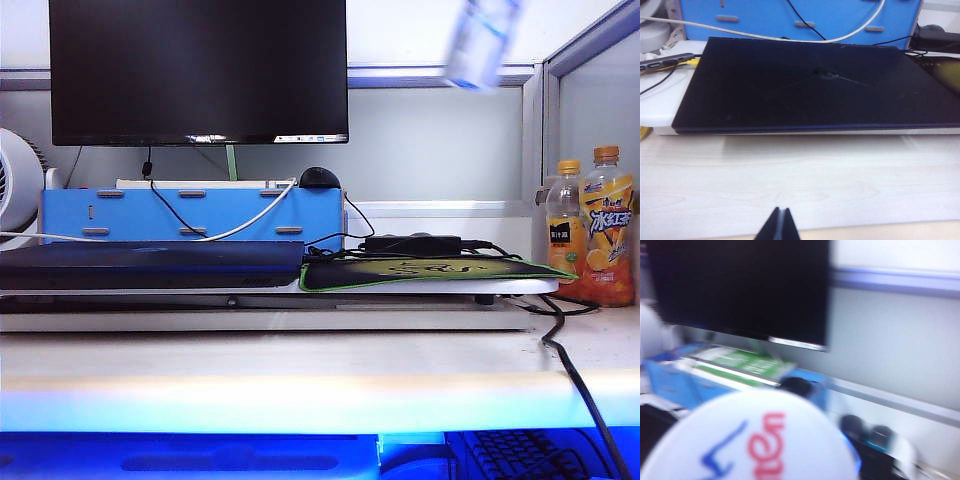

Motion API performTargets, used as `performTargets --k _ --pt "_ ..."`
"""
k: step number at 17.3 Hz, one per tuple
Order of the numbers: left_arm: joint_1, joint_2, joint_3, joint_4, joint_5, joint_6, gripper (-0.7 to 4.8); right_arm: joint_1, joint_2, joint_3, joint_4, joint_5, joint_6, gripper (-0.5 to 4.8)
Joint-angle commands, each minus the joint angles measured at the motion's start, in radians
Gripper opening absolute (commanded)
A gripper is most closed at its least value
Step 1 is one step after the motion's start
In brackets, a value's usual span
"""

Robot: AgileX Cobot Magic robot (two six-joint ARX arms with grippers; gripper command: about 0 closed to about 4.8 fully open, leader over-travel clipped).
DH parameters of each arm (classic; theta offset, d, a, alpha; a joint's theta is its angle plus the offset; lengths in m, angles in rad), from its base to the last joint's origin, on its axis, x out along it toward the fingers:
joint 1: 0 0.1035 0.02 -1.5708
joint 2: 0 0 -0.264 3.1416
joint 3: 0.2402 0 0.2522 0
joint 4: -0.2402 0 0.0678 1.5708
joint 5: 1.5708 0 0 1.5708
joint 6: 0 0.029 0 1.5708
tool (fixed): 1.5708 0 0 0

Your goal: Pick up the mineral water bottle and place it on the laptop.

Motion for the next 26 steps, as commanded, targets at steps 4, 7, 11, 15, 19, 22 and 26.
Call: performTargets --k 4,7,11,15,19,22,26 --pt "0.000 -0.002 0.000 -0.006 0.006 0.002 -0.02 0.146 0.207 0.245 0.013 -0.018 0.005 -0.05" --pt "0.000 -0.002 0.000 -0.006 0.006 0.002 -0.02 0.222 0.340 0.360 0.014 -0.017 0.004 -0.05" --pt "0.000 -0.002 0.000 -0.006 0.006 0.001 -0.02 0.296 0.495 0.487 0.021 -0.016 0.004 -0.05" --pt "0.000 -0.002 0.000 -0.006 0.006 0.002 -0.02 0.350 0.584 0.541 0.021 -0.013 0.004 -0.05" --pt "0.000 -0.002 0.000 -0.006 0.006 0.002 -0.02 0.426 0.658 0.546 -0.011 0.017 -0.007 -0.05" --pt "0.000 -0.002 0.000 -0.006 0.006 0.002 -0.02 0.468 0.692 0.546 -0.034 0.093 -0.063 -0.05" --pt "0.001 -0.002 0.000 -0.006 0.006 0.002 -0.02 0.489 0.725 0.546 -0.073 0.172 -0.083 -0.05"
